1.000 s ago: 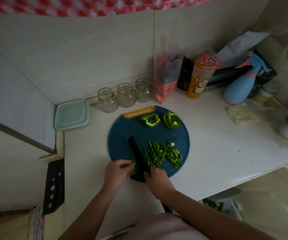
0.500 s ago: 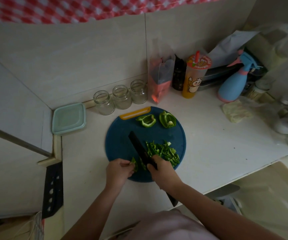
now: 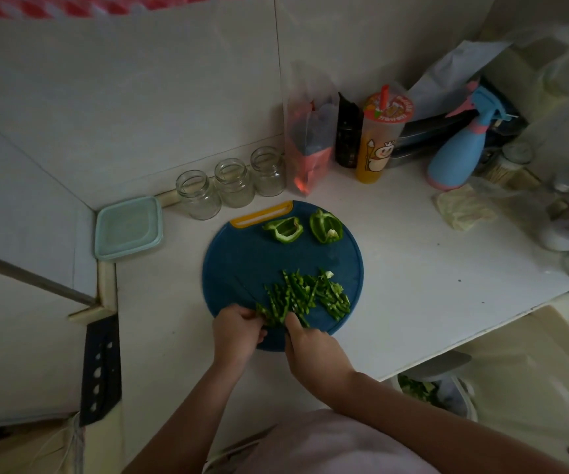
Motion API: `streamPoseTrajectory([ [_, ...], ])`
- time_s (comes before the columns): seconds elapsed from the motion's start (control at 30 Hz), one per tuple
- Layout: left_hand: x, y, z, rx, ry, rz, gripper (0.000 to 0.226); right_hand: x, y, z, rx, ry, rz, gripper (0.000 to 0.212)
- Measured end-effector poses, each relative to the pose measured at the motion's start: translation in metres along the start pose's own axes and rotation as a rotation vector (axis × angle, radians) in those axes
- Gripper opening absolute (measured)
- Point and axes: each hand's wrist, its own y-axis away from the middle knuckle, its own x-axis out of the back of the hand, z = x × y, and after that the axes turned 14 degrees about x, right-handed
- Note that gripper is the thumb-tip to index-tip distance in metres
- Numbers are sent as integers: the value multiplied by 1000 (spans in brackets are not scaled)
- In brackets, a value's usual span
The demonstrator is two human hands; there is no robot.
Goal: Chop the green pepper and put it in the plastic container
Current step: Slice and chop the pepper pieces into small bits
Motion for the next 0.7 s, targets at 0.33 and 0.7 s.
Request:
streamPoseTrajectory([
  [0.33, 0, 4, 2, 3, -24, 27, 29, -2, 1, -6, 9, 32, -47, 31],
  [0.7, 0, 6, -1, -3, -32, 63, 29, -8, 3, -11, -3, -87, 1, 22],
])
